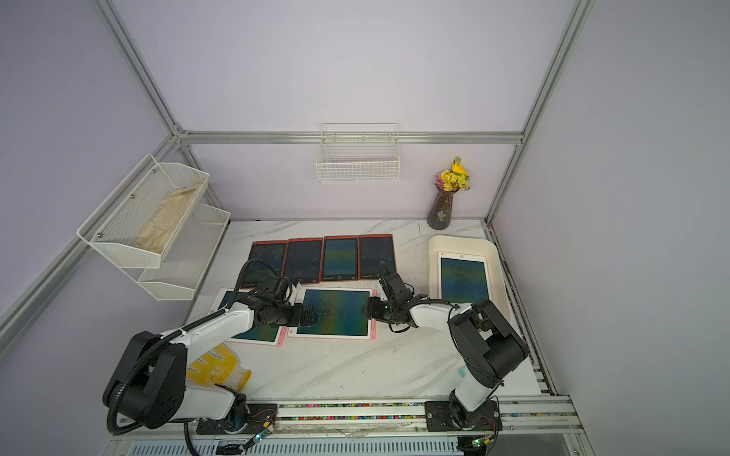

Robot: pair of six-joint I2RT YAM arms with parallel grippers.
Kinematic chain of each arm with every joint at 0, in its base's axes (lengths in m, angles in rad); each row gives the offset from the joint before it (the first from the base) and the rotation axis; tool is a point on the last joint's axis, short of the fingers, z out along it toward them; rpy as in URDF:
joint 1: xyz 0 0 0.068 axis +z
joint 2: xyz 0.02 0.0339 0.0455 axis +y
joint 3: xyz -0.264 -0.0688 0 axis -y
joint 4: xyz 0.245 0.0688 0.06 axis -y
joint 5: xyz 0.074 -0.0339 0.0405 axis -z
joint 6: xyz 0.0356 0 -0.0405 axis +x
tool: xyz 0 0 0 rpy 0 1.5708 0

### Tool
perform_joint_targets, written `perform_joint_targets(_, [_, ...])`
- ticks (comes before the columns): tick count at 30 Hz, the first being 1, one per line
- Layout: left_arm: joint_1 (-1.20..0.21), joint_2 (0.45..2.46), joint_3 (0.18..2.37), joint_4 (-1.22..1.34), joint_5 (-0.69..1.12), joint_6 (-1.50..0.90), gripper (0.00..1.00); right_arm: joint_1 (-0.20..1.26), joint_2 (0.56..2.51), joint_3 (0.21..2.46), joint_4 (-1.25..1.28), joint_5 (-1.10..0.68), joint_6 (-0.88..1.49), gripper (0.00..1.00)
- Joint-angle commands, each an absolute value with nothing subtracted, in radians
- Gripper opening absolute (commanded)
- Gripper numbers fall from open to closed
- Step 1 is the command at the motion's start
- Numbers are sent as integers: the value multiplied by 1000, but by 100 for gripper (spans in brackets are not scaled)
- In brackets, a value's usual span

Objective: Take out the writing tablet from the storage box
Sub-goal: Move the writing tablet to the center of the board.

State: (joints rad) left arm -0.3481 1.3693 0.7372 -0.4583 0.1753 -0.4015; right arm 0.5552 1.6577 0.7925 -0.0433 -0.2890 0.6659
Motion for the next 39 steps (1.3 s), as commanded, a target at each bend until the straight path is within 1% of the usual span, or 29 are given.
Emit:
perform_joint_targets(1, [-350, 1295, 788, -452, 187, -405, 100, 552, 1691, 806, -69, -294, 642, 65])
perform_joint_targets(7, [-350, 1232, 820, -456, 181, -399, 100, 552, 1714, 817, -53, -326, 634, 65])
perform_joint_targets(10, [-350, 1204, 825, -457, 175, -402, 100, 552, 1724, 810, -14, -378, 635, 65])
perform_joint_targets(14, [-351, 1185, 830, -455, 166, -402, 100, 552, 1745, 827, -21, -384, 623, 65])
perform_joint_targets(19, [-353, 1198, 854, -453, 177, -389, 100, 548, 1733, 876, -116, -309, 597, 65])
perform_joint_targets(21, [-378, 1205, 874, -453, 174, -353, 100, 536, 1711, 884, -148, -282, 588, 65])
perform_joint_targets(23, [-424, 1214, 900, -465, 118, -317, 100, 510, 1678, 887, -174, -269, 577, 66])
perform_joint_targets(25, [-446, 1241, 942, -493, 81, -311, 100, 478, 1648, 900, -204, -262, 562, 66])
perform_joint_targets(28, [-479, 1287, 1000, -501, 80, -291, 100, 433, 1595, 939, -257, -263, 531, 66])
perform_joint_targets(33, [-565, 1364, 1113, -489, -48, -282, 100, 370, 1512, 1052, -356, -278, 476, 65])
perform_joint_targets(35, [-571, 1422, 1178, -492, -36, -304, 100, 327, 1484, 1099, -394, -267, 455, 65])
perform_joint_targets(39, [-582, 1575, 1337, -518, 87, -275, 100, 198, 1471, 1153, -413, -252, 422, 65])
